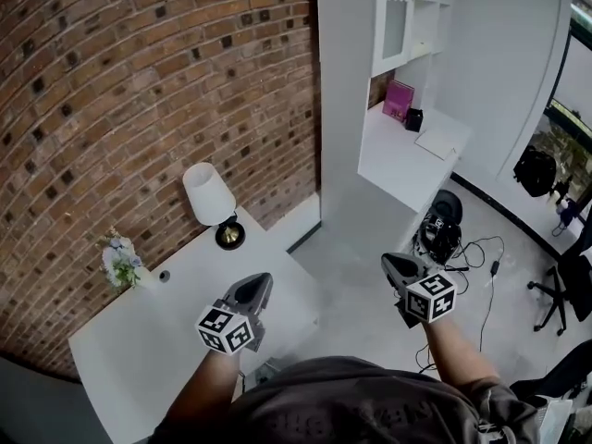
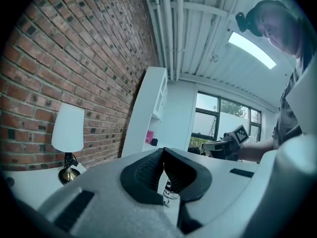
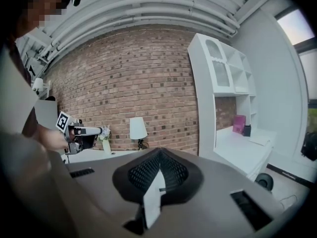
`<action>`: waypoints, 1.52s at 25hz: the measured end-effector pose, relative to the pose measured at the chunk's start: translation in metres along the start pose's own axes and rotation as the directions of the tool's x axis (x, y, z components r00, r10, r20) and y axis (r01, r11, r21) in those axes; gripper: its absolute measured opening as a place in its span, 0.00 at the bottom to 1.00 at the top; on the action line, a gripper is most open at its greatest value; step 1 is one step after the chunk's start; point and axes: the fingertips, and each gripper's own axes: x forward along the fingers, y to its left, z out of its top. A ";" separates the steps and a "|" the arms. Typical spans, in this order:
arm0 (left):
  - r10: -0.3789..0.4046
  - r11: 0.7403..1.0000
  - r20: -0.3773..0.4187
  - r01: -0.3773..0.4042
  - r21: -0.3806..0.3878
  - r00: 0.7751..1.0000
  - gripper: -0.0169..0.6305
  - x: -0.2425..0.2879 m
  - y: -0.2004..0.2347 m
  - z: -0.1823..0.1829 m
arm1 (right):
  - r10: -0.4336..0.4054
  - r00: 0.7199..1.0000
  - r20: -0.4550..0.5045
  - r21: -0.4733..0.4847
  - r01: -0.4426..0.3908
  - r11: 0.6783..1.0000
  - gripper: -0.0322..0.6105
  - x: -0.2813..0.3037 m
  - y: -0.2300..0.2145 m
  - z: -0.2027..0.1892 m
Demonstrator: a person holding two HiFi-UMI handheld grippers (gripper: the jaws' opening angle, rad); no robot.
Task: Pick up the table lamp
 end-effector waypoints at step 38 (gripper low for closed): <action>-0.016 1.000 0.012 0.016 0.008 1.000 0.03 -0.007 0.101 0.016 | 0.000 0.999 0.040 -0.053 0.002 0.999 0.46 0.085 0.028 0.046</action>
